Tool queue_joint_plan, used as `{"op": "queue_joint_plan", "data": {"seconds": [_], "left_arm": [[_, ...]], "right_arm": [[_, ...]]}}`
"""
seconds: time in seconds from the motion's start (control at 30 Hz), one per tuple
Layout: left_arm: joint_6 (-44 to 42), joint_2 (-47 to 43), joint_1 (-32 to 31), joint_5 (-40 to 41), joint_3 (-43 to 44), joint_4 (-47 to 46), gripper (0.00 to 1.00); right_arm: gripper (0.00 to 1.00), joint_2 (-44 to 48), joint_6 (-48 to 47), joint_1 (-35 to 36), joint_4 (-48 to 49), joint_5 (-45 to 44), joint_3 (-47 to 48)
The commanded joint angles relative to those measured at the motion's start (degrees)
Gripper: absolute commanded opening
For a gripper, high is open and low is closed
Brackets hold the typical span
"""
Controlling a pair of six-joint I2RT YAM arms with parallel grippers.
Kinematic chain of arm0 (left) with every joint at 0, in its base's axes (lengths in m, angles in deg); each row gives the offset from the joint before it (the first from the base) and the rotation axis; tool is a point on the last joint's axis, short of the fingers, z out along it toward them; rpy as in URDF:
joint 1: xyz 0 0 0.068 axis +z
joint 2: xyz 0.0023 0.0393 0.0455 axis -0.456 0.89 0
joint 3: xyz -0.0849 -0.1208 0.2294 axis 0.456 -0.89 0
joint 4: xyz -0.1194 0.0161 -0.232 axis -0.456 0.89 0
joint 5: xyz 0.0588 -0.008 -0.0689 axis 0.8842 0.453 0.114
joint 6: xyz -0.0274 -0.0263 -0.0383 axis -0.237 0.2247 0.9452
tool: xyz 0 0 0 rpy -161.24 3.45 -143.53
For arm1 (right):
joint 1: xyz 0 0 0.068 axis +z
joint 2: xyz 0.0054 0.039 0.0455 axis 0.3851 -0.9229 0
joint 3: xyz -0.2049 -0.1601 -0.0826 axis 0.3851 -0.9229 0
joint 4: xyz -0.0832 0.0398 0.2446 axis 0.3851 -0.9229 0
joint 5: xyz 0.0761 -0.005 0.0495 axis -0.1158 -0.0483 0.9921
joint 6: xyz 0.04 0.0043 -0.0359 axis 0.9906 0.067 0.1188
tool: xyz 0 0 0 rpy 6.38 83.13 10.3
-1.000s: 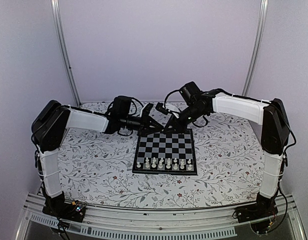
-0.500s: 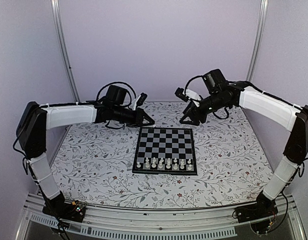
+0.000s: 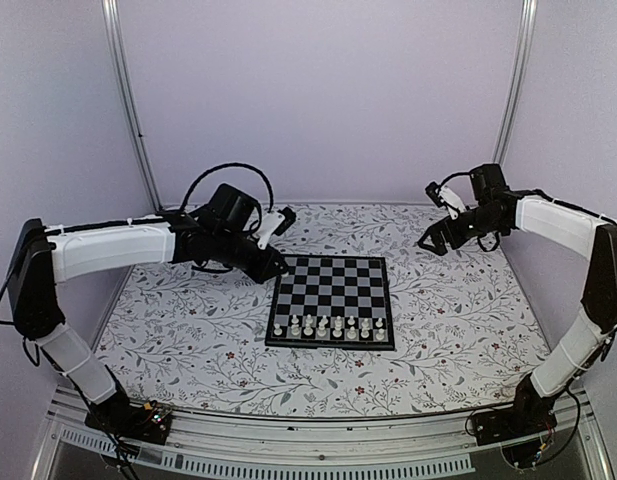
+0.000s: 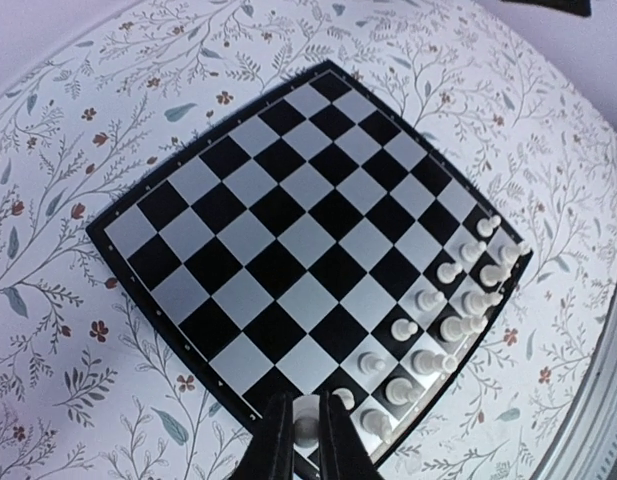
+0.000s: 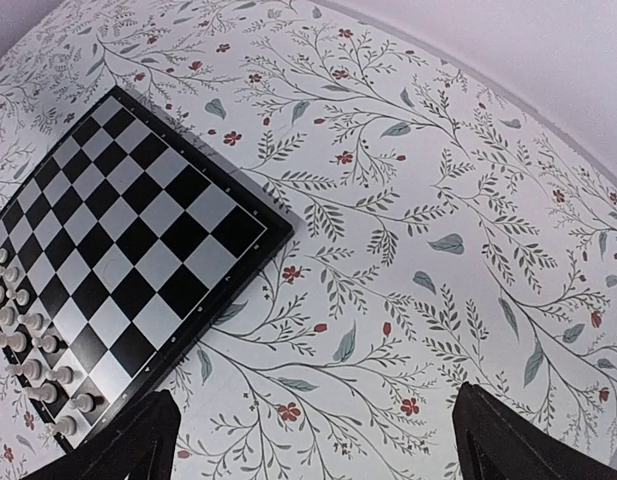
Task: Set up the chess pieces on the board
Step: Place the chess piece on the chessboard.
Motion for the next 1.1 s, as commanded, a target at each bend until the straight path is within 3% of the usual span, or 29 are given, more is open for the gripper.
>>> {"op": "queue_joint_plan", "data": {"seconds": [0.0,0.27,1.07], "left_arm": [[-7.0,0.9,-3.9,6.3,-1.7,2.6,0.11],[-8.5,4.8,-7.6,9.8,-4.0,3.3,0.13],[-7.6,12.3,-7.9,12.6,-2.5,5.7,0.15]], "right_arm": [[0.99,-2.6,0.3,0.1,5.0,10.3,-4.3],[0.99,-3.3,-0.7,0.1,5.3,10.8,-5.8],[0.99,-3.5,-2.8,0.2,4.2,12.0,-6.0]]}}
